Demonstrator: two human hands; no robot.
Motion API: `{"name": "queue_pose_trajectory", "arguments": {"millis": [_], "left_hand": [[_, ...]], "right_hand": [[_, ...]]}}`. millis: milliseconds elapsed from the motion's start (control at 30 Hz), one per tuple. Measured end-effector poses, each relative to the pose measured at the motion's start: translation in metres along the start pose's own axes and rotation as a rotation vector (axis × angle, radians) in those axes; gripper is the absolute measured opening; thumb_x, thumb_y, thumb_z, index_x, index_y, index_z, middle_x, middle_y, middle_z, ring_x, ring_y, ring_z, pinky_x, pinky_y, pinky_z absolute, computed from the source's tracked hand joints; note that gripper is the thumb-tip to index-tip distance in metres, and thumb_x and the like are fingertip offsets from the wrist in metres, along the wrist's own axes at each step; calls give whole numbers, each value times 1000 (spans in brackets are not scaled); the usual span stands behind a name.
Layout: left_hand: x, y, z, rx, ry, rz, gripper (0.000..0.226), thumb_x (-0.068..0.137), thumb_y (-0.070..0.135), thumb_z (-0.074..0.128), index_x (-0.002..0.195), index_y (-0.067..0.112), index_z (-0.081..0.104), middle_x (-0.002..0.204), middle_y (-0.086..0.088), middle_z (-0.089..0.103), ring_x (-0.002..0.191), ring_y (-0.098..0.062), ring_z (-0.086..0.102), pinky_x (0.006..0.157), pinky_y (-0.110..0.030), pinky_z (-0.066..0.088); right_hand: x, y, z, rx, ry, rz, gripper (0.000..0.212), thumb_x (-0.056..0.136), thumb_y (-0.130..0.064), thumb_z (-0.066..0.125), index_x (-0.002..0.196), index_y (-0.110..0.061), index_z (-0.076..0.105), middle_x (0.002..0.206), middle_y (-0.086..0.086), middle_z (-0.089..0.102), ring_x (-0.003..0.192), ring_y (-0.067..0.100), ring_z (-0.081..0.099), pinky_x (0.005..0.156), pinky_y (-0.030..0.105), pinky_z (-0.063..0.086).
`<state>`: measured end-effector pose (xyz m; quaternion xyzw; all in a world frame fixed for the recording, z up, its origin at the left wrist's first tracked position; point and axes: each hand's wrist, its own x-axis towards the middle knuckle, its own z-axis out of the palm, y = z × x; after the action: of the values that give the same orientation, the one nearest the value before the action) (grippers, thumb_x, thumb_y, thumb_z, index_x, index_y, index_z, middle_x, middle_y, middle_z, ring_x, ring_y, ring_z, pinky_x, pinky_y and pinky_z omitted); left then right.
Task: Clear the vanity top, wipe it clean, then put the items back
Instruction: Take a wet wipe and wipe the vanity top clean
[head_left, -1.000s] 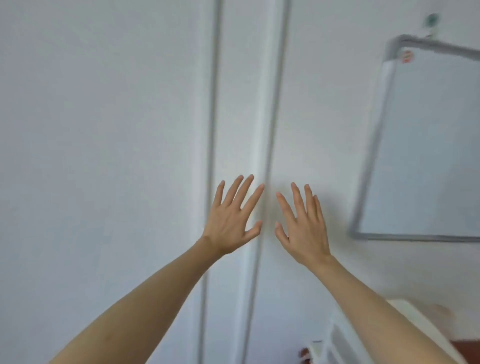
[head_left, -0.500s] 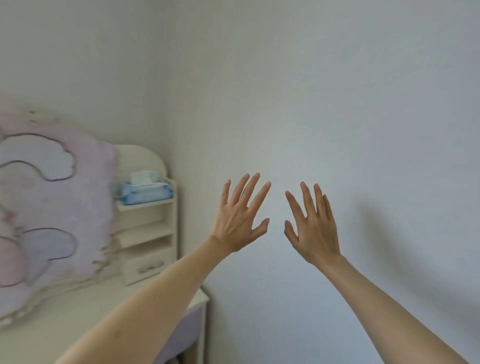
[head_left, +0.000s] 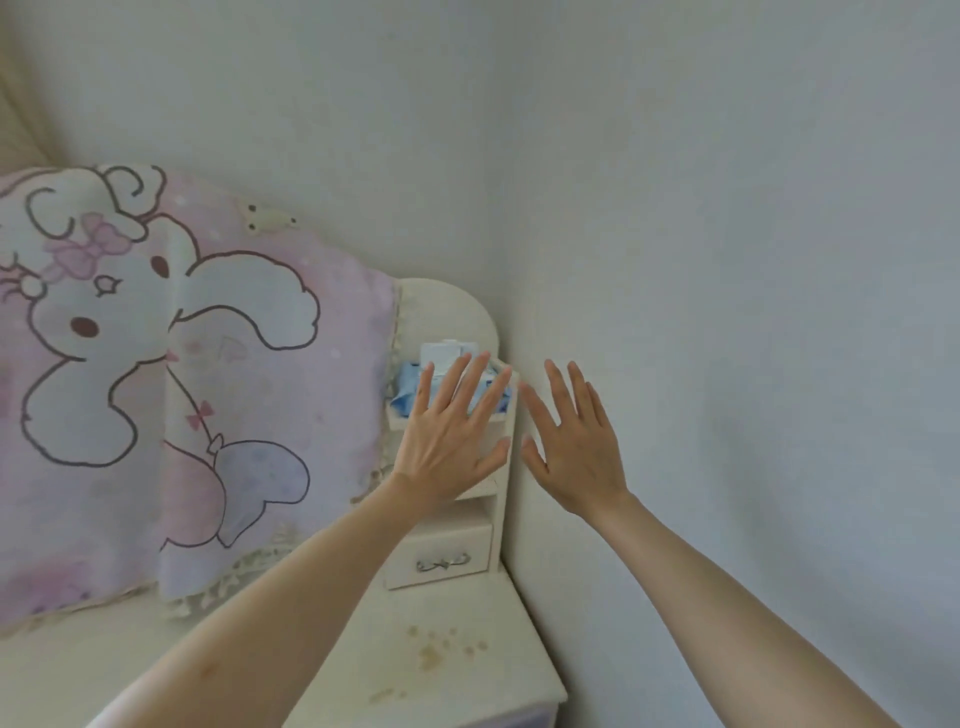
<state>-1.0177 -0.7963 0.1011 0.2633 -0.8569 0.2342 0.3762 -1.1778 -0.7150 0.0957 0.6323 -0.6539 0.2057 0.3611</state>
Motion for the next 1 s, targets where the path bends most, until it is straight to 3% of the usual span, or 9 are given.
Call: {"name": "queue_pose_trajectory", "arguments": {"millis": [133, 233, 433, 567, 700, 900, 1000], "left_hand": [[19, -32, 46, 45, -62, -110, 66, 92, 58, 23, 144, 19, 26, 149, -13, 33, 137, -30, 28, 111, -52, 18], [30, -53, 75, 67, -103, -184, 68, 89, 58, 30, 143, 17, 29, 148, -14, 34, 135, -31, 31, 111, -47, 11], [34, -95, 131, 75, -202, -277, 67, 92, 60, 16, 144, 18, 27, 147, -13, 35, 134, -29, 28, 110, -51, 19], [39, -127, 170, 64, -205, -248, 67, 87, 56, 32, 143, 17, 28, 146, -13, 37, 133, -29, 30, 107, -55, 25], [55, -153, 197, 54, -171, -177, 68, 87, 55, 35, 143, 17, 30, 147, -14, 35, 134, -30, 31, 107, -56, 21], [64, -178, 226, -48, -135, -86, 64, 91, 52, 33, 142, 14, 35, 149, -13, 32, 135, -29, 31, 108, -54, 19], [62, -179, 240, -142, -113, -52, 56, 94, 47, 31, 138, 13, 38, 146, -13, 37, 134, -27, 33, 108, -52, 21]], "right_hand": [[50, 6, 58, 141, -49, -67, 56, 88, -37, 39, 140, -17, 32, 145, 20, 38, 133, 44, 34, 104, 51, 37], [78, 7, 97, 223, -50, -112, 55, 87, -36, 42, 138, -17, 35, 144, 20, 40, 132, 43, 35, 103, 50, 37], [114, 3, 172, 329, -52, -130, 54, 89, -35, 39, 140, -19, 32, 146, 18, 37, 136, 40, 29, 103, 54, 38], [131, -1, 214, 399, -7, -105, 53, 90, -34, 39, 140, -19, 32, 147, 17, 36, 138, 32, 23, 102, 51, 37], [147, 4, 244, 430, 38, -139, 52, 91, -31, 42, 140, -17, 33, 147, 16, 36, 138, 27, 25, 103, 41, 37], [167, 12, 256, 400, 149, -190, 38, 97, -19, 34, 129, -6, 50, 138, 16, 49, 131, 27, 43, 106, 36, 38], [181, 18, 255, 361, 122, -227, 36, 92, -11, 36, 116, -3, 62, 122, 12, 62, 113, 25, 58, 96, 34, 44]]}}
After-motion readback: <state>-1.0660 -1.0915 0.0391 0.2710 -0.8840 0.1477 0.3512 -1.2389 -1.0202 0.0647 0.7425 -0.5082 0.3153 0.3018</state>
